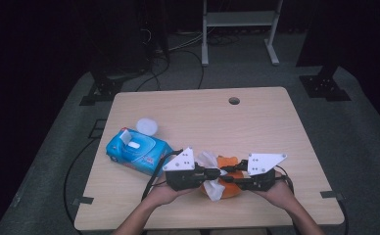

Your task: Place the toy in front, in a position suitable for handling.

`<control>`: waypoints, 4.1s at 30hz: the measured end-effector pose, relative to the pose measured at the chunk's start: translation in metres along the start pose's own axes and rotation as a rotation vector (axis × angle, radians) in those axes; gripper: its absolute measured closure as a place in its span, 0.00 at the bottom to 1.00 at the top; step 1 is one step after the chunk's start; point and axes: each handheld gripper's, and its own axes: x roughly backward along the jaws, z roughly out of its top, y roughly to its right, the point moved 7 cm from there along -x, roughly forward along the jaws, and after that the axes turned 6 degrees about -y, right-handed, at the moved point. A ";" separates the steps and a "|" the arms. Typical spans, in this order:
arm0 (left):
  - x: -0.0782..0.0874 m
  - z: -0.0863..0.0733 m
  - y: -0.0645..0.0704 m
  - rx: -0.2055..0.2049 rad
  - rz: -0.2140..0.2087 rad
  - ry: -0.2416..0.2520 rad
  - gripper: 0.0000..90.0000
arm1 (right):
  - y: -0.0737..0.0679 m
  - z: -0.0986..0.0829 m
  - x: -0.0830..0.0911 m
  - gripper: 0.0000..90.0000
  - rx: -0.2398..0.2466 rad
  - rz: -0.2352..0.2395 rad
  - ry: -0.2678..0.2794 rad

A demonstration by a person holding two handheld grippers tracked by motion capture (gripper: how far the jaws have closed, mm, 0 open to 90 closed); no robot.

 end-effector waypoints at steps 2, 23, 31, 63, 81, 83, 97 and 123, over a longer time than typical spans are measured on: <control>0.001 0.002 -0.001 0.008 0.010 0.012 0.89 | 0.000 0.000 -0.001 0.96 -0.007 0.013 -0.017; 0.024 -0.022 -0.026 0.098 0.101 0.039 0.71 | 0.017 -0.040 0.071 0.71 -0.141 -0.046 -0.043; 0.005 -0.045 -0.030 0.103 0.090 -0.044 0.60 | 0.007 -0.028 0.019 0.58 -0.068 -0.024 -0.112; -0.017 -0.058 -0.026 0.089 0.114 -0.102 0.58 | 0.028 -0.019 -0.001 0.70 -0.240 0.043 -0.125; -0.017 -0.059 -0.026 0.119 0.099 -0.089 0.58 | 0.008 -0.022 0.016 0.94 -0.026 -0.043 -0.159; -0.019 -0.058 -0.024 0.108 0.094 -0.090 0.57 | 0.008 -0.011 0.015 0.95 -0.022 -0.053 -0.123; -0.024 -0.059 -0.032 0.123 0.117 -0.087 0.50 | 0.015 -0.035 0.005 0.95 -0.146 -0.034 -0.113; -0.027 -0.060 -0.026 0.135 0.100 -0.097 0.49 | 0.017 -0.046 0.005 0.82 -0.241 -0.070 -0.151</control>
